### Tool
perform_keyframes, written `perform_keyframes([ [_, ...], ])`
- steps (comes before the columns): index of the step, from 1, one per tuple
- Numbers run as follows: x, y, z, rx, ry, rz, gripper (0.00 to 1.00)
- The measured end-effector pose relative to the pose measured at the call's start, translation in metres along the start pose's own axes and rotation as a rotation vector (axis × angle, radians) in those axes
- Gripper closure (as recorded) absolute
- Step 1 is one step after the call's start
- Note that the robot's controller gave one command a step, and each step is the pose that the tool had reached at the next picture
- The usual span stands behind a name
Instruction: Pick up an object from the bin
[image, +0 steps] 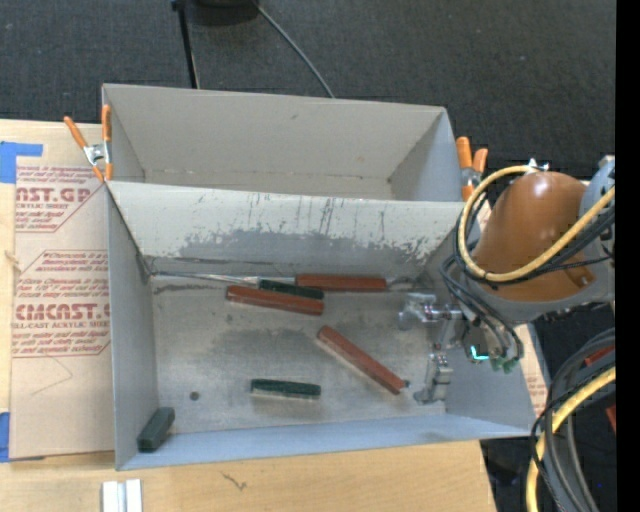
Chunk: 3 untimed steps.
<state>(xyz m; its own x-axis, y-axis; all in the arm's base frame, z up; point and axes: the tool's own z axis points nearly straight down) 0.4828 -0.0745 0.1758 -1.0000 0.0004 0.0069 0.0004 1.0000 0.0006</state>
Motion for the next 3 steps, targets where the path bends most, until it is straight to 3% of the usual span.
perform_keyframes([
  [1, -0.002, 0.000, -0.003, 0.001, -0.007, -0.001, 0.00],
  [2, -0.023, -0.016, 0.105, 0.001, -0.008, -0.197, 1.00],
  [3, -0.023, -0.016, 0.106, 0.001, -0.009, -0.198, 0.00],
])
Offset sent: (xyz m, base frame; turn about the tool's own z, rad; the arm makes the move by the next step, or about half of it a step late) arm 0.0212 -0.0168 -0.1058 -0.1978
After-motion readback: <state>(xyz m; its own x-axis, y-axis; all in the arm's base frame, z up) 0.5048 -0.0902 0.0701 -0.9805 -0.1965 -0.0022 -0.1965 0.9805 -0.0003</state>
